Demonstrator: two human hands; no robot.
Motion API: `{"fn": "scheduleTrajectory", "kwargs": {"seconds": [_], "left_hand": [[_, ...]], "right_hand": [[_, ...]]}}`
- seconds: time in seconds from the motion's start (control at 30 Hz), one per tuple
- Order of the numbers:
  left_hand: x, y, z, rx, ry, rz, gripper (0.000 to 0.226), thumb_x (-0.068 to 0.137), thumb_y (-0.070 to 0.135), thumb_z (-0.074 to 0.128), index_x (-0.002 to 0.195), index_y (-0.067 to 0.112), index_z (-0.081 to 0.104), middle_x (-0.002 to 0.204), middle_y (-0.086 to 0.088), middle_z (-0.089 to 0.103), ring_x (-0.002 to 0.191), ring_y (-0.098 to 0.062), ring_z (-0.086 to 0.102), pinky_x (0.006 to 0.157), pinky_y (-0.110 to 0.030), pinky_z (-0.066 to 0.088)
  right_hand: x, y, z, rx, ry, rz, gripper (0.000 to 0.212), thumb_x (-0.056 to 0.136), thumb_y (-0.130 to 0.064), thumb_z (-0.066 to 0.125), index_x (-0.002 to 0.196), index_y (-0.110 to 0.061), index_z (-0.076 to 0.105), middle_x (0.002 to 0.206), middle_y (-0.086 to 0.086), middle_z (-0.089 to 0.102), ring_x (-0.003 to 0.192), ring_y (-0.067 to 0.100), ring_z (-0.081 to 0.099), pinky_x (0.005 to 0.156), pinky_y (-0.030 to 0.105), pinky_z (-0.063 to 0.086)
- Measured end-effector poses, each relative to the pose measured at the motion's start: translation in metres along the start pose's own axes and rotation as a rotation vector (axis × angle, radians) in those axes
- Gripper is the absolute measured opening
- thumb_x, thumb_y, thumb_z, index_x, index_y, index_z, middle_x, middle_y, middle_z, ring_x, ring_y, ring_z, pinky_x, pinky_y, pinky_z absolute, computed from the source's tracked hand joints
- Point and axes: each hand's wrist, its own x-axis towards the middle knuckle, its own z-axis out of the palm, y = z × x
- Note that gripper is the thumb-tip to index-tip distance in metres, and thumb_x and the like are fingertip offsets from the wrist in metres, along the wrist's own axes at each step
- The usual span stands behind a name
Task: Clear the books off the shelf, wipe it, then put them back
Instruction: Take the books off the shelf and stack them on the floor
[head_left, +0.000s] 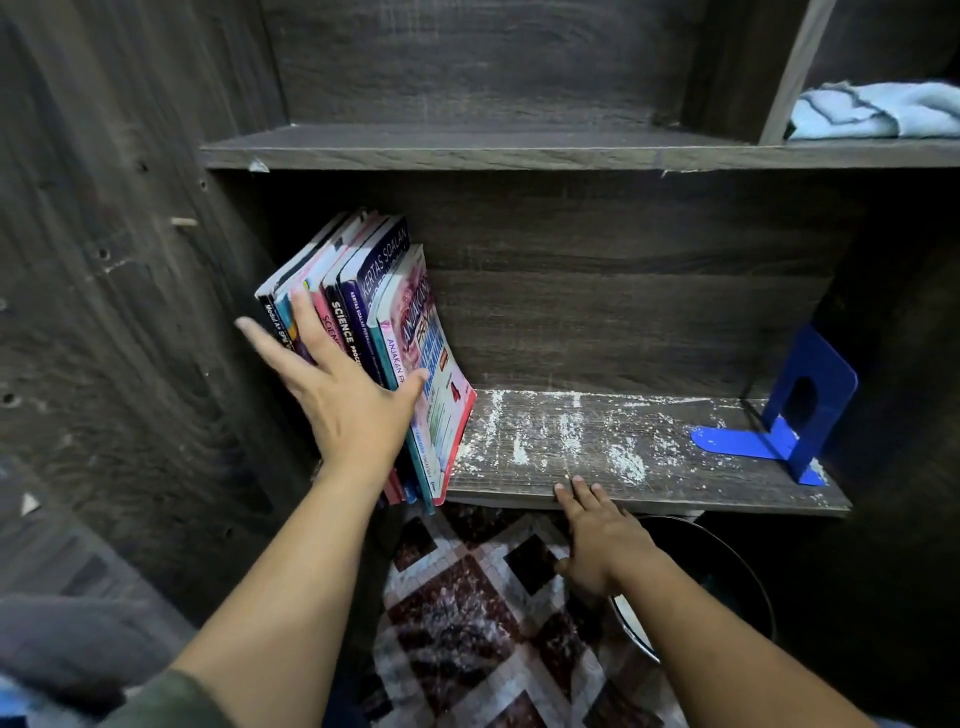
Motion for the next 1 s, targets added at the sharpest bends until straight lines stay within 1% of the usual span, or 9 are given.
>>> {"fn": "scheduleTrajectory", "kwargs": {"seconds": [0.13, 0.27, 0.37, 0.47, 0.53, 0.63, 0.77, 0.83, 1.0], "left_hand": [[-0.003, 0.001, 0.007, 0.039, -0.02, -0.008, 0.126, 0.068, 0.025, 0.085, 0.152, 0.024, -0.008, 0.15, -0.027, 0.009, 0.129, -0.042, 0.025, 0.113, -0.045, 0.021], [-0.011, 0.007, 0.014, 0.049, 0.001, 0.06, 0.118, 0.07, 0.027, 0.08, 0.148, 0.032, -0.007, 0.146, -0.027, 0.017, 0.122, -0.043, 0.031, 0.108, -0.047, 0.029], [-0.02, 0.009, 0.019, -0.04, 0.006, 0.061, 0.122, 0.068, 0.03, 0.081, 0.152, 0.019, -0.007, 0.143, -0.023, 0.026, 0.126, -0.038, 0.033, 0.107, -0.043, 0.031], [-0.031, 0.009, 0.026, -0.151, -0.066, -0.084, 0.128, 0.065, 0.038, 0.085, 0.153, 0.013, -0.006, 0.148, -0.02, 0.03, 0.134, -0.036, 0.035, 0.111, -0.047, 0.032], [-0.036, 0.009, 0.032, -0.118, -0.12, -0.103, 0.12, 0.061, 0.044, 0.084, 0.15, 0.011, 0.009, 0.144, -0.016, 0.039, 0.131, -0.033, 0.041, 0.106, -0.05, 0.038], [-0.044, 0.014, 0.039, -0.056, -0.152, -0.047, 0.1, 0.059, 0.041, 0.084, 0.136, 0.006, 0.03, 0.128, -0.012, 0.05, 0.117, -0.033, 0.052, 0.095, -0.044, 0.044], [-0.057, 0.024, 0.043, 0.001, -0.21, 0.041, 0.094, 0.056, 0.038, 0.086, 0.13, 0.007, 0.036, 0.122, -0.01, 0.053, 0.114, -0.032, 0.053, 0.094, -0.044, 0.043], [-0.063, 0.029, 0.045, 0.012, -0.244, 0.081, 0.095, 0.055, 0.037, 0.087, 0.131, 0.01, 0.037, 0.123, -0.009, 0.052, 0.117, -0.03, 0.051, 0.096, -0.043, 0.04], [-0.076, 0.034, 0.053, 0.072, -0.298, 0.163, 0.095, 0.051, 0.04, 0.088, 0.13, 0.016, 0.039, 0.124, -0.006, 0.053, 0.116, -0.028, 0.052, 0.098, -0.044, 0.042]], "right_hand": [[-0.008, -0.008, -0.024, 0.01, 0.07, -0.024, 0.085, 0.09, -0.044, 0.06, 0.155, -0.026, 0.007, 0.163, 0.001, 0.001, 0.149, 0.025, 0.009, 0.119, 0.045, 0.017], [-0.026, -0.026, -0.076, 0.043, 0.427, -0.13, 0.071, 0.094, -0.037, 0.055, 0.153, -0.027, 0.017, 0.161, 0.003, 0.014, 0.145, 0.026, 0.023, 0.116, 0.043, 0.025], [-0.039, -0.035, -0.111, 0.16, 0.639, -0.266, 0.066, 0.095, -0.029, 0.053, 0.153, -0.026, 0.023, 0.159, 0.002, 0.022, 0.142, 0.023, 0.028, 0.115, 0.04, 0.03], [-0.044, -0.041, -0.132, 0.296, 0.653, -0.405, 0.06, 0.098, -0.023, 0.046, 0.153, -0.025, 0.022, 0.158, 0.001, 0.025, 0.143, 0.019, 0.028, 0.116, 0.039, 0.028], [-0.043, -0.044, -0.136, 0.339, 0.613, -0.468, 0.061, 0.098, -0.017, 0.041, 0.154, -0.026, 0.018, 0.16, 0.001, 0.021, 0.145, 0.018, 0.025, 0.117, 0.037, 0.026], [-0.04, -0.045, -0.134, 0.257, 0.641, -0.437, 0.074, 0.091, -0.008, 0.043, 0.155, -0.026, 0.01, 0.163, -0.002, 0.009, 0.145, 0.021, 0.025, 0.112, 0.041, 0.033], [-0.039, -0.042, -0.136, 0.191, 0.88, -0.341, 0.084, 0.085, -0.009, 0.061, 0.154, -0.016, 0.014, 0.162, 0.009, 0.013, 0.138, 0.03, 0.036, 0.105, 0.044, 0.04], [-0.041, -0.037, -0.136, 0.176, 0.962, -0.327, 0.084, 0.084, -0.01, 0.064, 0.154, -0.024, 0.02, 0.16, 0.012, 0.018, 0.131, 0.033, 0.043, 0.094, 0.043, 0.044], [-0.043, -0.018, -0.134, 0.082, 0.997, -0.324, 0.078, 0.087, -0.012, 0.057, 0.151, -0.037, 0.022, 0.156, 0.016, 0.027, 0.121, 0.037, 0.049, 0.09, 0.047, 0.046]]}}
